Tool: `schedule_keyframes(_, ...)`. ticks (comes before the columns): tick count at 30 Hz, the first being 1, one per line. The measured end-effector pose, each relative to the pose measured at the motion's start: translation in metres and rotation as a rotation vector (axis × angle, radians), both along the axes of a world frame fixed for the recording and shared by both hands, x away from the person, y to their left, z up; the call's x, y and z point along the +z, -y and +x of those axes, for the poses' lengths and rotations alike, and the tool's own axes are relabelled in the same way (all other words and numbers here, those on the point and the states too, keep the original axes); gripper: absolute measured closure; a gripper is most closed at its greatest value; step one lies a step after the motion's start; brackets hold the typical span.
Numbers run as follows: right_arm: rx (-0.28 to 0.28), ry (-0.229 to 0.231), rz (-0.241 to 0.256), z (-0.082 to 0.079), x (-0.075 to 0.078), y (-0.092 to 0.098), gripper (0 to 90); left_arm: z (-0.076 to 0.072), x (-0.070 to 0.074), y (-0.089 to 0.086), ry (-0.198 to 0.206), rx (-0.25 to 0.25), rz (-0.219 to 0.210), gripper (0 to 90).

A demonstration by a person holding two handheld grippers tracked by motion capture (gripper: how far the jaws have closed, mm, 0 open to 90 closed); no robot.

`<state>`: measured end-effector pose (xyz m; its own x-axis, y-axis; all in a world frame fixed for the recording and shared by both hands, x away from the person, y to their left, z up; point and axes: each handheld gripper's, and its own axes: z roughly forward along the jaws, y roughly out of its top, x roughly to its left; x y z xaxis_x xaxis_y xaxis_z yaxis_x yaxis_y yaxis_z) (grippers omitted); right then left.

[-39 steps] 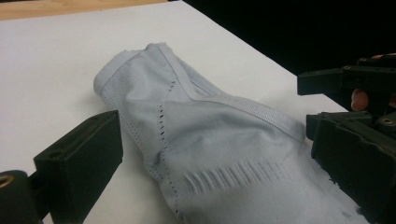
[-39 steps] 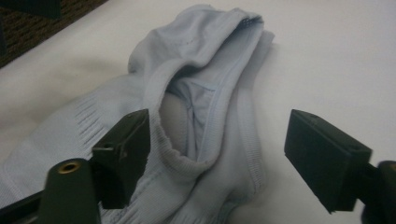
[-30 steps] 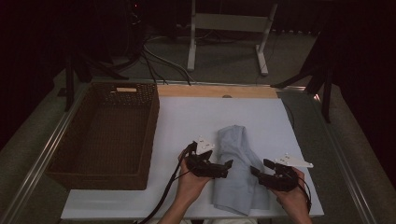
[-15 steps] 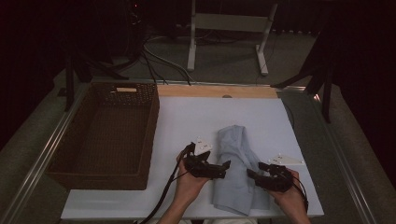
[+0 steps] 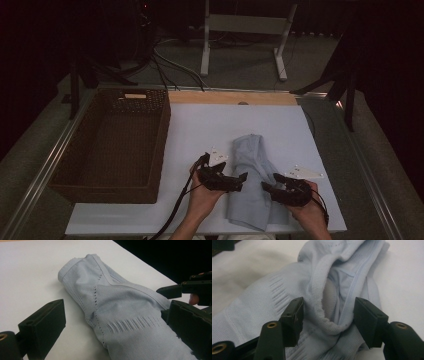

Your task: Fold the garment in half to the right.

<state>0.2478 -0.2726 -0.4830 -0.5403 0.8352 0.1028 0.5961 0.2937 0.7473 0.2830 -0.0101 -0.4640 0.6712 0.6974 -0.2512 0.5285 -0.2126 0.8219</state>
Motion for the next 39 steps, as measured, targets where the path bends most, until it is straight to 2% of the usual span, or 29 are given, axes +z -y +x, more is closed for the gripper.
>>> schedule_keyframes(5, -0.016, -0.047, 0.003, 0.002, -0.004, 0.005, 51.3, 0.0, 0.0, -0.001, 0.001, 0.001, 0.001, 3.8)
schedule_keyframes(8, -0.024, -0.068, 0.003, 0.004, -0.005, 0.007, 52.9, 0.0, 0.0, -0.002, -0.001, 0.003, 0.0, 3.8)
schedule_keyframes(14, -0.029, -0.115, -0.01, 0.005, -0.009, 0.007, 50.1, 0.0, 0.0, -0.004, 0.0, 0.003, -0.001, 3.8)
schedule_keyframes(20, -0.039, -0.157, 0.005, 0.008, -0.012, 0.009, 50.6, 0.0, 0.0, -0.003, -0.001, 0.003, -0.001, 3.8)
schedule_keyframes(29, -0.03, -0.188, 0.005, 0.009, -0.015, 0.009, 44.5, 0.0, 0.0, -0.003, 0.0, 0.003, -0.003, 3.8)
schedule_keyframes(32, -0.006, -0.177, -0.003, 0.008, -0.013, 0.008, 55.2, 0.0, -0.001, -0.003, -0.001, 0.001, -0.001, 3.8)
schedule_keyframes(35, 0.009, -0.151, -0.021, 0.006, -0.01, 0.005, 73.0, 0.0, -0.001, -0.002, -0.003, -0.003, -0.001, 3.8)
schedule_keyframes(37, 0.019, -0.14, -0.031, 0.006, -0.009, 0.005, 79.9, -0.001, -0.002, -0.001, -0.003, -0.005, 0.005, 3.8)
schedule_keyframes(39, 0.02, -0.125, -0.045, 0.005, -0.007, 0.004, 82.5, -0.002, -0.003, -0.001, -0.005, -0.01, 0.01, 3.8)
